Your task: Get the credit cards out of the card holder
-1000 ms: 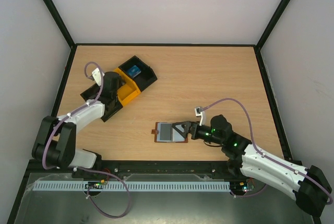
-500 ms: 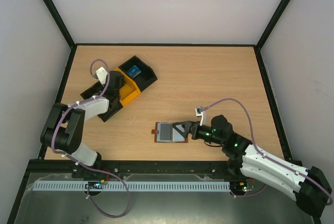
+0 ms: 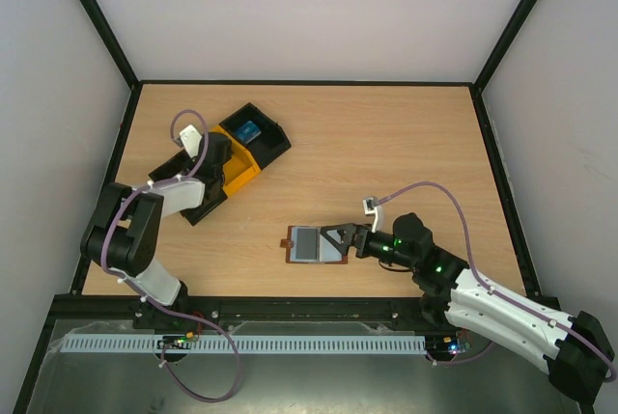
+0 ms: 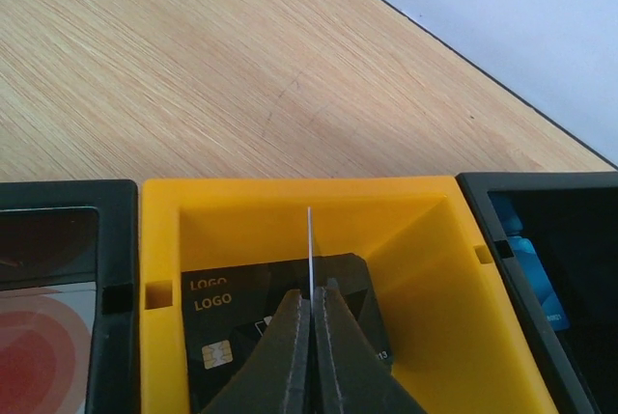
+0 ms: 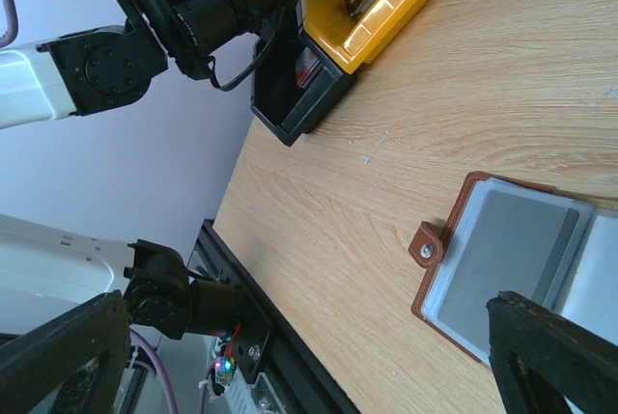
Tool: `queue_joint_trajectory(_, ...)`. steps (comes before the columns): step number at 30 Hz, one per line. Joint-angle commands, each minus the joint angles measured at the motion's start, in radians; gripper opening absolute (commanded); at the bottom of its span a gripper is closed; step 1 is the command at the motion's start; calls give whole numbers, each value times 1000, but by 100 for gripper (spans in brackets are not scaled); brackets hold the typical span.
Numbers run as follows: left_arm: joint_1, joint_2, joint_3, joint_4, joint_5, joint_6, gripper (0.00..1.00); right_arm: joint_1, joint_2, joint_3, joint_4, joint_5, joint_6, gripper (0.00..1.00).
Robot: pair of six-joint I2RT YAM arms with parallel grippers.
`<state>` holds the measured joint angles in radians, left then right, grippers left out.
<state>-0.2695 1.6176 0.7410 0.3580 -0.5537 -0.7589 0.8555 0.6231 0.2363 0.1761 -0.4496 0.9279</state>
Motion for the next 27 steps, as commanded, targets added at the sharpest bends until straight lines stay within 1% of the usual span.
queue_joint_trajectory(1, 6, 24, 28, -6, -71, 8, 3, -1, -16, -3, -13, 13, 2, 98)
queue_joint_trajectory(18, 7, 81, 71, -56, -119, -14, 3, -1, -26, 3, -41, 27, -11, 98)
queue_joint_trajectory(22, 6, 89, 76, -65, -125, -16, 4, -2, -28, 3, -45, 30, -9, 98)
queue_joint_trajectory(27, 7, 95, 84, -79, -127, -17, 9, -2, -33, 2, -54, 37, -6, 98)
